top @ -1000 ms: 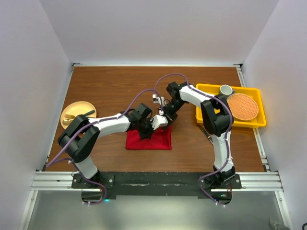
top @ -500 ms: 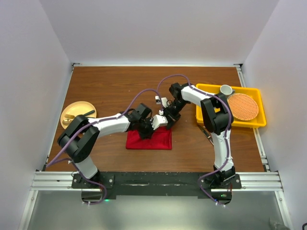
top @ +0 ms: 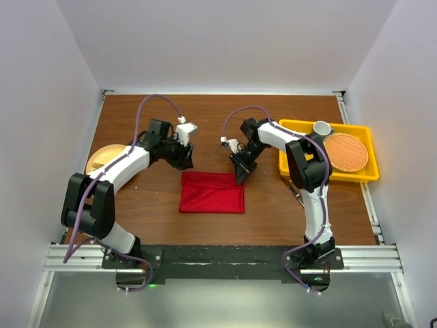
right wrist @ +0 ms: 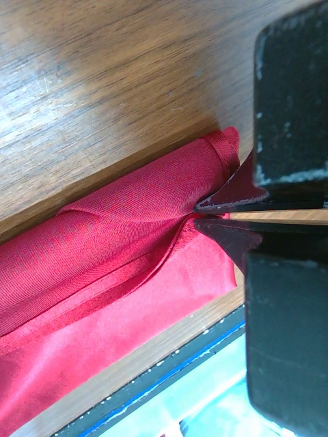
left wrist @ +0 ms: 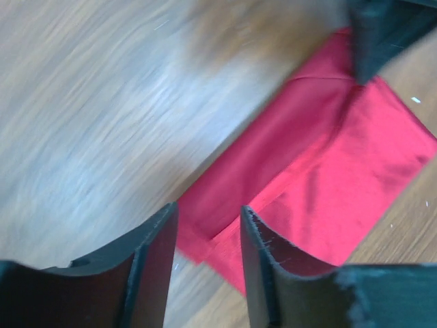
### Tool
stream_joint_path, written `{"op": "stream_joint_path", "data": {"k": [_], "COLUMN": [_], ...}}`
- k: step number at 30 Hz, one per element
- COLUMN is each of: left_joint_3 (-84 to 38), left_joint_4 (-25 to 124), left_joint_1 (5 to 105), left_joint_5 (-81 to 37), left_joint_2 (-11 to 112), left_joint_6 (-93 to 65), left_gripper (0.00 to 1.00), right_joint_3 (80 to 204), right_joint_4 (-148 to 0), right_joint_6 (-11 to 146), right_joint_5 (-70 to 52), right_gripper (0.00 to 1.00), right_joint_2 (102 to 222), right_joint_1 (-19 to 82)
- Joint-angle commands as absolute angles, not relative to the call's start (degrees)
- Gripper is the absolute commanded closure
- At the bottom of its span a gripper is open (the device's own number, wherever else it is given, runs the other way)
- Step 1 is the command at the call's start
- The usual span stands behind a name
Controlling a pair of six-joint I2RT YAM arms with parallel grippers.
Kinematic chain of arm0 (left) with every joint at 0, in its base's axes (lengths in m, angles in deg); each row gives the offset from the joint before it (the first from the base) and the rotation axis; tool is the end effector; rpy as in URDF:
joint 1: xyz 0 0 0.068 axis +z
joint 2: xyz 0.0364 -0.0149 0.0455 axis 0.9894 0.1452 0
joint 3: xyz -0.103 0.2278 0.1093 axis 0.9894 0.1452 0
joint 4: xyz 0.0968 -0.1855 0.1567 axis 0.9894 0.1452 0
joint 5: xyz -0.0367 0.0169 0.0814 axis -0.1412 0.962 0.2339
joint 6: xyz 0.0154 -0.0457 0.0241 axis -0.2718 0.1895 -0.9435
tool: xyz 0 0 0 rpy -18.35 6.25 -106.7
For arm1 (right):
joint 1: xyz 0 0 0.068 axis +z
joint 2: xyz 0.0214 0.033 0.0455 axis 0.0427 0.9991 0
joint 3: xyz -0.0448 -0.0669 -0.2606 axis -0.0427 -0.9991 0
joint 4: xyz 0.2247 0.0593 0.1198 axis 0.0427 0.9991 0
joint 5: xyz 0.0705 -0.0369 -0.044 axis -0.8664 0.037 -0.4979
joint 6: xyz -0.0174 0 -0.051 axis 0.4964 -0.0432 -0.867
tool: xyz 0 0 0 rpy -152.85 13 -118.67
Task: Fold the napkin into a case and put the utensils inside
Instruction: Smooth out the 2/3-rectangle-folded napkin at the center of the board.
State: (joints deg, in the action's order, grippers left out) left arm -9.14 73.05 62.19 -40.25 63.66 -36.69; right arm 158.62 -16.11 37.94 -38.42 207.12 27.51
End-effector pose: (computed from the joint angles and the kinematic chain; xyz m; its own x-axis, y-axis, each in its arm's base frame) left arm 0.2966 -0.1215 0.2250 -0.6134 0.3979 -0.6822 0.6904 0.6896 -0.2185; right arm 0.3608 0.1926 0.1372 -0.7103 -0.6763 -0.1953 -0.6424 0.5093 0.5726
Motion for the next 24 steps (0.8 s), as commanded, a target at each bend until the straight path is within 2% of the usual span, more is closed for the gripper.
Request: {"op": "stream_joint_path", "data": {"k": [1, 7, 17, 20, 24], "left_joint_3": [-8.46, -5.47, -3.88, -4.23, -4.76], "left_joint_4": [74.75, 73.53, 72.12, 72.65, 74.48], "left_joint_1": [68.28, 68.99, 68.99, 68.99, 68.99], "left_joint_5": [-40.77, -44.02, -47.19, -47.63, -47.81], "left_joint_2": [64.75, 65.89, 70.20, 70.20, 69.41], "left_joint_6": [-28.53, -26.41, -22.89, -22.37, -22.37], "left_gripper": [0.51, 0.55, 0.53, 0.60, 0.77], "right_joint_3": [158.37, 158.37, 158.90, 159.33, 160.12], "right_joint_4": [-19.81, -19.72, -19.11, -18.93, -18.49], "right_joint_6": [35.39, 35.39, 35.04, 34.95, 34.77], "right_joint_5": [-35.44, -35.88, -36.15, -36.59, -36.68], "right_gripper": [1.00, 1.00, 1.00, 1.00, 1.00], "right_joint_2": [205.93, 205.67, 205.49, 205.49, 205.05], "right_joint_1": [27.41, 27.41, 27.32, 27.32, 27.32]}}
